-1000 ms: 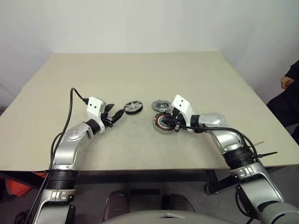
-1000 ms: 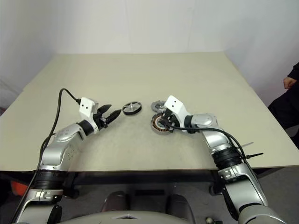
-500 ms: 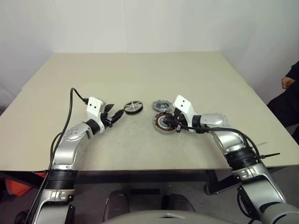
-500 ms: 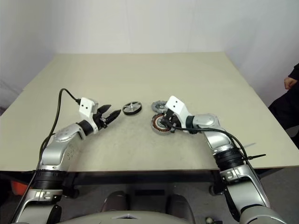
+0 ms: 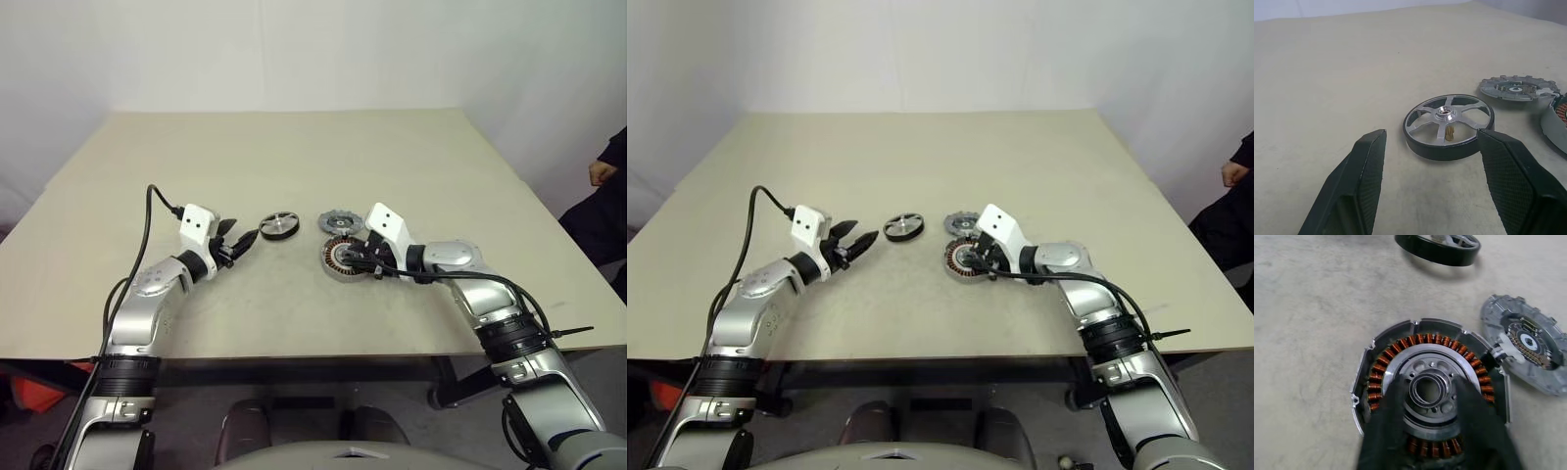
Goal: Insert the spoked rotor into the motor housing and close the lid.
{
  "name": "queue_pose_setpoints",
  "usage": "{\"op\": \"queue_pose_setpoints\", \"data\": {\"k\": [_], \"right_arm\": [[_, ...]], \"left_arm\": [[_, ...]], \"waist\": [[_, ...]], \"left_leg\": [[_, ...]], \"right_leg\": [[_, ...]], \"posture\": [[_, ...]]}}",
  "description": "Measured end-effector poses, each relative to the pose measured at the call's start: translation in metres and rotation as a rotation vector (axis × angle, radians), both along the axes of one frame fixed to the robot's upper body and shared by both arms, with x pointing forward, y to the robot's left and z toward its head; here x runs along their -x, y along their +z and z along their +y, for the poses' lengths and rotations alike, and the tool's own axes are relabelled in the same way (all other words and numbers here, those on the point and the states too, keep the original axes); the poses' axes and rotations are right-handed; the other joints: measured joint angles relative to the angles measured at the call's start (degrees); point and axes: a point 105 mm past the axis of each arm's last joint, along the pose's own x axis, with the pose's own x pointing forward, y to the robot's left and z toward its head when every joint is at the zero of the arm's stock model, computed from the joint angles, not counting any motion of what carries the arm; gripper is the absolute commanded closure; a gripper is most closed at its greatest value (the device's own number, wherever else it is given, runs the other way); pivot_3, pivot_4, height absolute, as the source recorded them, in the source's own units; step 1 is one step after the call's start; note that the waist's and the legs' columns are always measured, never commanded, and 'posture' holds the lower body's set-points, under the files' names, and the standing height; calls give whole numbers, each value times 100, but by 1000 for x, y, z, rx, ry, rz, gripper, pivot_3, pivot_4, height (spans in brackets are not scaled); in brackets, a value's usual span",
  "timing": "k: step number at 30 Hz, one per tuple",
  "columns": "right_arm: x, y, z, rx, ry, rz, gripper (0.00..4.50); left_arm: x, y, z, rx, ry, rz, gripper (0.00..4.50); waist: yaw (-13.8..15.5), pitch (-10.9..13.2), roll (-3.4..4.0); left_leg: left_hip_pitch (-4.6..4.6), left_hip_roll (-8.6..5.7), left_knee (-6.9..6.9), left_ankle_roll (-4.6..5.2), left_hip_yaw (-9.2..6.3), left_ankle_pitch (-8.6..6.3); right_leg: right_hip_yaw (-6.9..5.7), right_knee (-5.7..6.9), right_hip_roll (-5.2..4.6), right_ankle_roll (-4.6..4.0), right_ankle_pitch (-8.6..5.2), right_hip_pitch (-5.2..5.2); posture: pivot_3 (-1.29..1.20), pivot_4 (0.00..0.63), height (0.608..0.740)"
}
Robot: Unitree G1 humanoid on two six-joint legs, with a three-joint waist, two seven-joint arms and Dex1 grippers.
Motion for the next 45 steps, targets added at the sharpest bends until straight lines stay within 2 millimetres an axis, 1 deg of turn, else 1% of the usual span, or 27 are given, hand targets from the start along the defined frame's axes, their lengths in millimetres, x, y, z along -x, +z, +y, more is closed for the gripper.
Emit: {"op": "queue_pose_setpoints", "data": {"k": [5,6,13,20,28,33,40,41,42,43,44,45], "right_arm": [[-3,2,1,4,-7,-30,192],[-3,2,0,3,-7,-31,14],[-1,7,-2,-3,13,-30,14],[-5,17,-4,-7,11,-58,14],[-1,15,-8,16,44,-55,14],[2,8,-7,34,59,-51,14],[2,9,-5,35,60,-57,14],[2,9,-4,32,61,-56,398],[2,9,-3,28,63,-56,616],[2,9,-3,27,63,-56,1029],[2,9,-3,27,61,-56,1265],[1,9,-3,27,56,-59,1623]], "left_arm": [[0,0,0,-2,0,0,1374],[0,0,0,-3,0,0,1374],[0,-1,-1,-5,-3,2,1374],[0,-2,-1,-5,-3,4,1374],[0,-2,-1,-7,0,0,1374],[0,-3,0,-7,4,0,1374],[1,-4,1,-8,6,0,1374],[1,-4,1,-8,6,0,1374],[1,-4,1,-8,6,0,1374],[1,-4,1,-8,6,-1,1374],[1,-4,1,-8,6,-1,1374],[1,-4,1,-8,6,-1,1374]], "waist": [[-1,0,0],[-1,0,0],[0,0,0],[0,0,0],[0,0,0],[0,0,0],[-1,0,0],[-1,0,0],[0,0,0],[-1,0,0],[0,0,0],[-1,0,0]], "left_leg": [[0,0,0,0,0,0],[0,0,-1,0,0,0],[-2,-1,-4,2,0,-1],[-1,-1,-4,0,0,0],[-2,0,-4,1,0,-1],[-2,-1,-3,1,0,-1],[-2,0,-4,1,0,-1],[-2,0,-4,1,0,-1],[-2,0,-3,1,0,-1],[-2,-1,-3,1,0,-1],[-2,-1,-3,1,0,-1],[-2,-1,-4,1,0,-1]], "right_leg": [[0,0,0,0,0,0],[0,0,0,0,0,0],[-1,-4,0,1,-1,-1],[-1,-3,0,2,-1,0],[-1,-4,0,1,-1,-1],[-1,-3,0,2,-1,-1],[-1,-3,0,2,-1,-1],[-1,-3,0,2,-1,-1],[-1,-3,0,2,-1,-1],[-1,-3,0,2,-1,-1],[-1,-3,-1,2,-1,-1],[-1,-3,-1,2,-1,-1]], "posture": [[0,0,740],[0,0,740],[0,0,740],[0,0,740],[0,0,740],[0,0,740],[0,0,740],[0,0,740],[0,0,740],[0,0,740],[0,0,740],[0,0,740]]}}
